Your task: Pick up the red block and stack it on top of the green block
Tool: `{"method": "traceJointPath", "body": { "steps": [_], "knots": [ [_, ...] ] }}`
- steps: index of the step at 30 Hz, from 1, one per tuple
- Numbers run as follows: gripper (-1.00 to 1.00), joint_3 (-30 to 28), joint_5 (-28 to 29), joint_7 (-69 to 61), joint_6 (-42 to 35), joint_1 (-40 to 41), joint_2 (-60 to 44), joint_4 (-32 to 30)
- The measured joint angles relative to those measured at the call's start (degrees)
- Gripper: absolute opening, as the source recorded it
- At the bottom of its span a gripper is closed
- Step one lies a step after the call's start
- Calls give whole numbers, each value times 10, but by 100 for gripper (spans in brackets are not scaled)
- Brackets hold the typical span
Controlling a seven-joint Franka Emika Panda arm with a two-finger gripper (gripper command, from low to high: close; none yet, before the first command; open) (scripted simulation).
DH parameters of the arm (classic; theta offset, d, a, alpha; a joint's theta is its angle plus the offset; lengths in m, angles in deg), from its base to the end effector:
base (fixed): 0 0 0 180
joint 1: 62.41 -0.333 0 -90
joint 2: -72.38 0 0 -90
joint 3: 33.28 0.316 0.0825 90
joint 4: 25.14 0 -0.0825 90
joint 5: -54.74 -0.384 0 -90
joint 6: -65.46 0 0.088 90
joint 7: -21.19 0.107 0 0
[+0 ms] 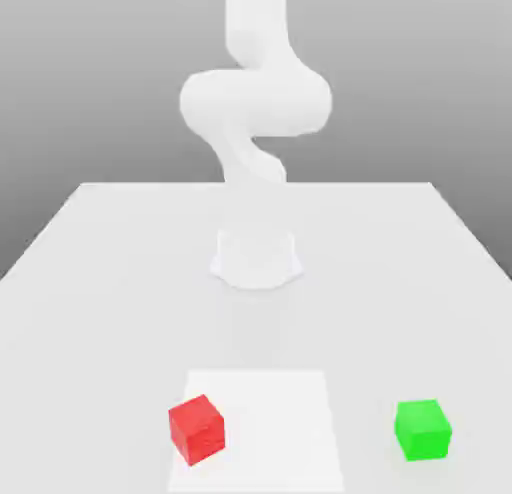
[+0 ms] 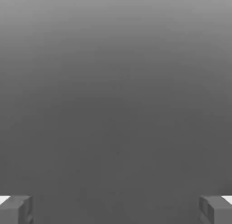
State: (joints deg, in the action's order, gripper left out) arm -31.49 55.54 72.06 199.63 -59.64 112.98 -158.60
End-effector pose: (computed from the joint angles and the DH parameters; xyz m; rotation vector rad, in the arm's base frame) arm 0.3815 -0.0028 0.6674 -2.4444 1.1790 -0.9482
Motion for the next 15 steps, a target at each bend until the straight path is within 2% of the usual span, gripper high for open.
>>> {"method": "traceJointPath", "body": {
  "steps": [9,15],
  "knots": [
    [0,49,36,188,86,86,-192,-61],
    [0,54,54,307,143,117,-317,-101]
  ]
}}
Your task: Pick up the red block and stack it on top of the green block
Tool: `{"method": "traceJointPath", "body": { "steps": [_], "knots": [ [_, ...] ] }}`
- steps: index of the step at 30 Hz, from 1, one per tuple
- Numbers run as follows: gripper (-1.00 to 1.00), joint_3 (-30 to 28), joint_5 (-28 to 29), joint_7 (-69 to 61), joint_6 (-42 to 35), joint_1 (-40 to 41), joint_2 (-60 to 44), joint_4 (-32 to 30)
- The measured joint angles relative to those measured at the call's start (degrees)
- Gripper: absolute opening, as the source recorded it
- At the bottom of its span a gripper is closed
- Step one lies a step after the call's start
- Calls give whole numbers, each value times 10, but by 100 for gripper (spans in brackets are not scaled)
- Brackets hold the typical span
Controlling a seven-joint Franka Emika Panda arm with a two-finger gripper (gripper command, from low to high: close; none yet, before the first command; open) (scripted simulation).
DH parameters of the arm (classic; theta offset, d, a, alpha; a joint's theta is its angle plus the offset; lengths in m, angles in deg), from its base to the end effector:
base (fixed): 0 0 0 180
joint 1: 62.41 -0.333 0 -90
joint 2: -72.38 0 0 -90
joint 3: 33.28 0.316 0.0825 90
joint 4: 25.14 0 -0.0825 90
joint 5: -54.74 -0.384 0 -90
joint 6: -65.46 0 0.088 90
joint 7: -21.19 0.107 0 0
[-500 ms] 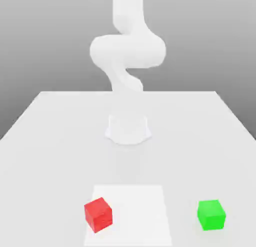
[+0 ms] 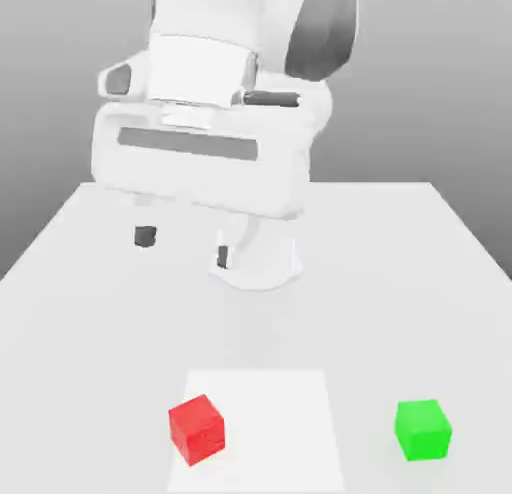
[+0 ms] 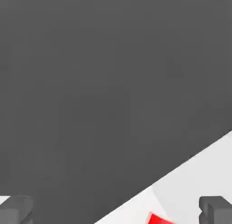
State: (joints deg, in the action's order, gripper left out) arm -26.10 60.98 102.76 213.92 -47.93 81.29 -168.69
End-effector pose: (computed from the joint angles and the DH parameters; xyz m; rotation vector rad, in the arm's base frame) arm 0.4711 -0.0584 0.3633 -2.2644 2.0351 -0.3720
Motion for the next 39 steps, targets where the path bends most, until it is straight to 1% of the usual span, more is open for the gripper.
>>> {"method": "traceJointPath", "body": {
  "steps": [4,8,13,14,21,27,39],
  "knots": [
    [0,-8,-7,66,39,12,-81,-27],
    [0,-10,-34,109,81,16,-160,-50],
    [0,-30,-17,132,164,0,-263,-40],
    [-100,-33,-14,134,174,-2,-275,-38],
    [-100,-33,-13,136,174,-2,-274,-38],
    [-100,-10,-41,108,85,4,-170,-52],
    [-100,164,-16,-91,10,-137,-150,-3]
  ]
}}
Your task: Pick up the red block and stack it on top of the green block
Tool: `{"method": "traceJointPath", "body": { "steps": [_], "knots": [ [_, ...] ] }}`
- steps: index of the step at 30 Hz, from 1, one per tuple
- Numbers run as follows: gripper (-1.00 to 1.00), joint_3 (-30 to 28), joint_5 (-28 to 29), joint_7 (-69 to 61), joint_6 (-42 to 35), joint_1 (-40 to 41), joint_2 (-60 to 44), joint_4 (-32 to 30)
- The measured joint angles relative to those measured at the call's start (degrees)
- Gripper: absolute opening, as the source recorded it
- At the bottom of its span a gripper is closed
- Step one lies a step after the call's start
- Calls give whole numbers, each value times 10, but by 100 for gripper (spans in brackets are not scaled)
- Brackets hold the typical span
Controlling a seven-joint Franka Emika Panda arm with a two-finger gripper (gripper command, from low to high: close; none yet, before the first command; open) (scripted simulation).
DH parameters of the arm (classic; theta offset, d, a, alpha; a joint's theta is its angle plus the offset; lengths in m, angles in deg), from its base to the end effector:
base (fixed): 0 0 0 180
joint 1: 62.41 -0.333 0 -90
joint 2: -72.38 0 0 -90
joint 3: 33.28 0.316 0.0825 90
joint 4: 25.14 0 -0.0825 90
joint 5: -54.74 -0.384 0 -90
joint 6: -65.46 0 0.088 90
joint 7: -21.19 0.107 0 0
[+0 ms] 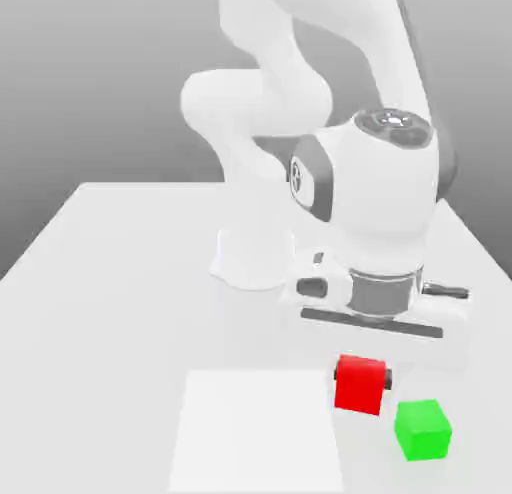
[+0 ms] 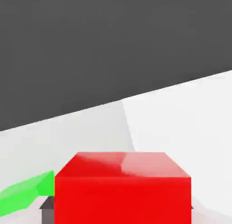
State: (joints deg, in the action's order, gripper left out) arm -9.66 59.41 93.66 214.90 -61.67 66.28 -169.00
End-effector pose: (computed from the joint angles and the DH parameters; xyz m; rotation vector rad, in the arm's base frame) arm 0.4285 0.1858 0.2438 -2.8936 1.2190 0.0000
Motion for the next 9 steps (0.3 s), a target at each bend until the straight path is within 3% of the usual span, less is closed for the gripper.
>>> {"method": "traceJointPath", "body": {
  "steps": [5,6,9],
  "knots": [
    [-100,-22,74,31,58,-38,-77,11],
    [100,-33,91,42,74,-47,-95,13],
    [100,-33,91,42,74,-47,-95,13]
  ]
}}
